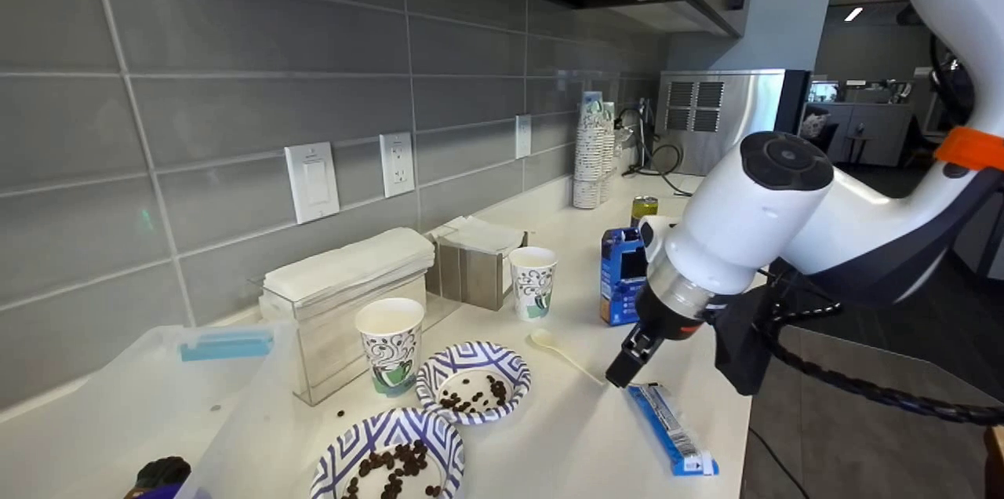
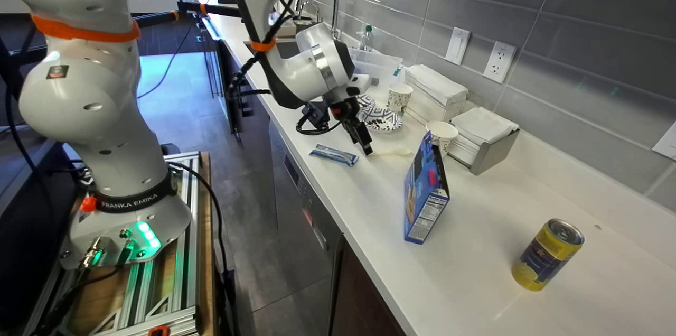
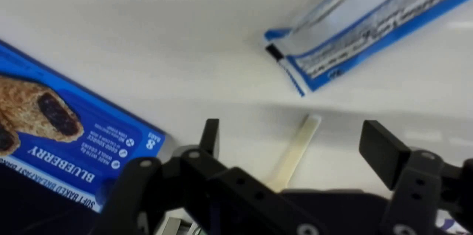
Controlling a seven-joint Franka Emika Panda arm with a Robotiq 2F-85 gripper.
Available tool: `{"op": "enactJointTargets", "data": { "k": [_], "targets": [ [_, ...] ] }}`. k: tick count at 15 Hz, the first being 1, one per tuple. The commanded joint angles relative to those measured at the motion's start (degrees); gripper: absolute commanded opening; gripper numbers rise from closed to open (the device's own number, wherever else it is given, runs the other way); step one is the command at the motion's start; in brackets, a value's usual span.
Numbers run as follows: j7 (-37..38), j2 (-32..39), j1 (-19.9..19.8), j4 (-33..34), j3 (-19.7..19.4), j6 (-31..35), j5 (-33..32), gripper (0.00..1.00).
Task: Take one scoop from the bowl on the left and empty into the bowl on the right
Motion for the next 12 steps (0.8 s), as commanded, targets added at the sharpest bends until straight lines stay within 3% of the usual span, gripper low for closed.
{"op": "enactJointTargets", "data": {
  "k": [1, 6, 12],
  "targets": [
    [-15.4, -6.0, -1.1, -7.3, 1.5, 0.9, 12.6, 1.0],
    [-36.2, -10.8, 0.0, -8.9, 2.2, -2.1, 34.8, 1.0],
    [-60.4, -7.4, 1.0, -8.0, 3.2, -4.1, 62.9, 1.0]
  ]
}}
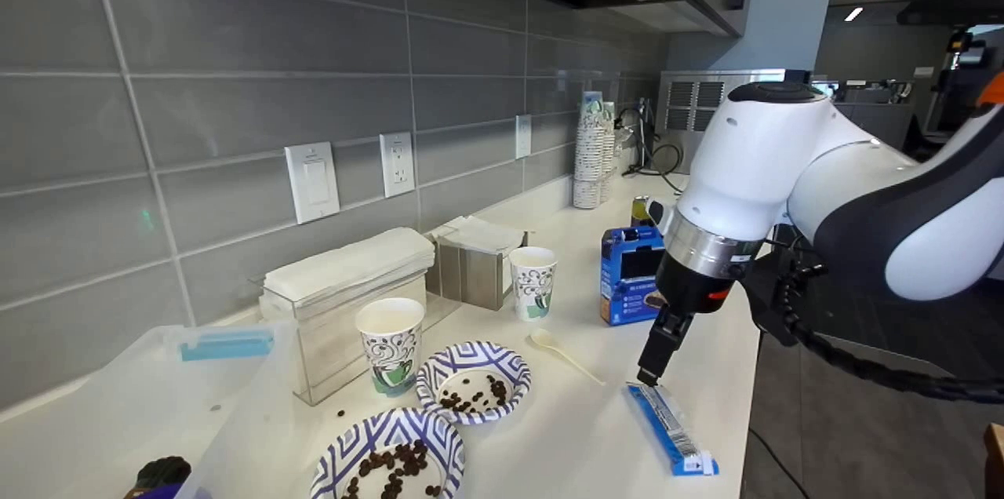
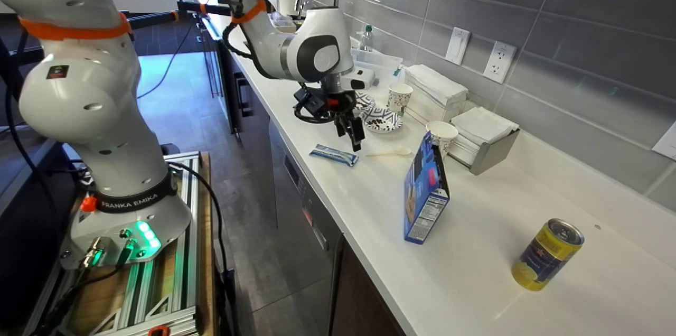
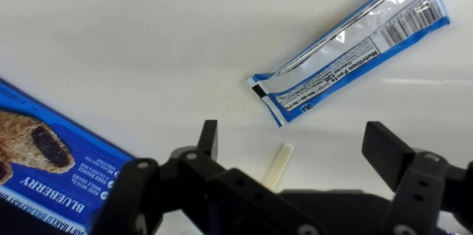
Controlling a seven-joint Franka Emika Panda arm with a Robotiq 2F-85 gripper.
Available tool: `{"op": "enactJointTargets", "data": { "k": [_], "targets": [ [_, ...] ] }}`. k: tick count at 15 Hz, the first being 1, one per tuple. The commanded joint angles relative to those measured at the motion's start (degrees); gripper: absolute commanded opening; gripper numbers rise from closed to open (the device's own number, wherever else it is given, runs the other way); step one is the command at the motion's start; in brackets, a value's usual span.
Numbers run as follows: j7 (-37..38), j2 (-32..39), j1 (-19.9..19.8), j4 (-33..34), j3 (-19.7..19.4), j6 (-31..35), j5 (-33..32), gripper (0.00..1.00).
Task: Take one scoop from the bowl on the left and empty into the bowl on the right
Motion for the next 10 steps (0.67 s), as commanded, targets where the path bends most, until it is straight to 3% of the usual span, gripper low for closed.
{"op": "enactJointTargets", "data": {
  "k": [1, 3, 4, 6, 10],
  "targets": [
    [-11.4, -0.5, 1.3, 0.6, 1.9, -5.0, 15.7, 1.0],
    [-17.8, -4.6, 1.7, 2.5, 2.8, -10.2, 24.6, 1.0],
    [-12.9, -0.4, 1.1, 1.3, 1.9, -5.1, 18.0, 1.0],
    [-16.0, -2.7, 1.4, 3.0, 2.6, -8.4, 22.3, 1.0],
    [-16.4, -4.1, 1.4, 3.0, 2.7, -9.2, 22.9, 1.0]
  ]
}}
